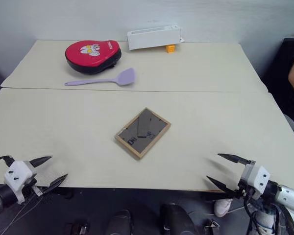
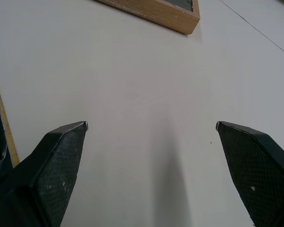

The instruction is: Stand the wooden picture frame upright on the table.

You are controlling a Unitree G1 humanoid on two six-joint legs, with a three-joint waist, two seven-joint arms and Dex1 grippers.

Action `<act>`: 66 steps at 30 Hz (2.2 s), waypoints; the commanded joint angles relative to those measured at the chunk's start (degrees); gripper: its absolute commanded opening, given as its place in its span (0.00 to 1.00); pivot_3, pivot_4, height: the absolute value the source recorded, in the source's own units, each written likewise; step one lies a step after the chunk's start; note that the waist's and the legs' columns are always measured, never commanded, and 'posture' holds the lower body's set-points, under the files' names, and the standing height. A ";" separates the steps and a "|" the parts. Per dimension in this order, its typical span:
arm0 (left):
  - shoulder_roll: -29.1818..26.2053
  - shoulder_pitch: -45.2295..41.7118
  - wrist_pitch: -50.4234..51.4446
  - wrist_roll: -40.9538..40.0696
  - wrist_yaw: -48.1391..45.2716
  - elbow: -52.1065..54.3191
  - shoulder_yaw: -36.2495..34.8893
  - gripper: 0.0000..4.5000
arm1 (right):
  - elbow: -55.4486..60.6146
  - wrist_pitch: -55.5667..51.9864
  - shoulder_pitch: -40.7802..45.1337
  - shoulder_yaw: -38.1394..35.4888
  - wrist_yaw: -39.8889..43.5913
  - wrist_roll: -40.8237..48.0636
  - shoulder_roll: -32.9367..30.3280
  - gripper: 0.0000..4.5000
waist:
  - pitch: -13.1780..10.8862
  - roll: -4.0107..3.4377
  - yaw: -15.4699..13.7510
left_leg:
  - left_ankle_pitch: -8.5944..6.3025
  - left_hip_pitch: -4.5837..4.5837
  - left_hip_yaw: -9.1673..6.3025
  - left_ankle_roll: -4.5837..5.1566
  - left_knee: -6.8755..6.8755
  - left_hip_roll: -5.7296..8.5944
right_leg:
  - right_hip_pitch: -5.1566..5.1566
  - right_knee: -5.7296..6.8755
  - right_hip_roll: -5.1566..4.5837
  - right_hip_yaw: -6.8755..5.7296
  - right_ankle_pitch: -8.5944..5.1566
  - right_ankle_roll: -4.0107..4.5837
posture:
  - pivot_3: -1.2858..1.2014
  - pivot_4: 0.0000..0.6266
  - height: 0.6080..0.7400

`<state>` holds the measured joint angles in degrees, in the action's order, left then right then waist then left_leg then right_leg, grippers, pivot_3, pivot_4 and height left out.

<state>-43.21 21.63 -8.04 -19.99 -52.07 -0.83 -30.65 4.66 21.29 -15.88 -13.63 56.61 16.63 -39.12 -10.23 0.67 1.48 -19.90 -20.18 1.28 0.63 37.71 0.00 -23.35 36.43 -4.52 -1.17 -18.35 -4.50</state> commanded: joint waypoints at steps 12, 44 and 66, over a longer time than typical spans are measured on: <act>-2.04 -33.99 33.35 -1.20 10.08 3.11 20.15 0.66 | 14.33 -23.71 12.53 16.82 -5.95 0.76 4.71 0.64 | 0.03 0.00 -0.78 | 0.09 -0.14 -0.26 -0.17 0.28 0.05 | -0.02 0.21 0.01 -0.24 0.02 -0.04 | 0.52 0.24 1.00; 14.59 -37.63 34.77 8.91 10.95 8.19 34.94 0.01 | -3.45 -26.13 34.72 24.80 -7.82 -11.87 9.60 0.00 | 0.03 0.02 -1.32 | 0.19 -0.56 -0.13 -0.30 1.00 0.12 | -0.26 0.44 0.07 -0.18 0.11 -0.21 | 0.52 0.24 1.00; 4.55 -63.82 100.54 -25.96 6.12 -17.97 31.26 0.99 | -0.92 -23.90 34.46 25.22 1.55 -11.45 2.74 0.00 | 0.02 0.01 -1.28 | 0.21 -1.03 -0.68 -0.33 1.34 0.25 | -0.35 0.55 0.12 -0.25 0.12 -0.23 | 0.52 0.24 1.00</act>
<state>-39.33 -41.75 92.09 -44.93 -47.30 -17.26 -0.16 2.11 -3.30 18.32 11.27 58.43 5.21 -36.82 -10.21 0.68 0.20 -19.68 -21.20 0.61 0.28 39.10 0.25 -23.70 36.98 -4.40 -1.41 -18.24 -4.74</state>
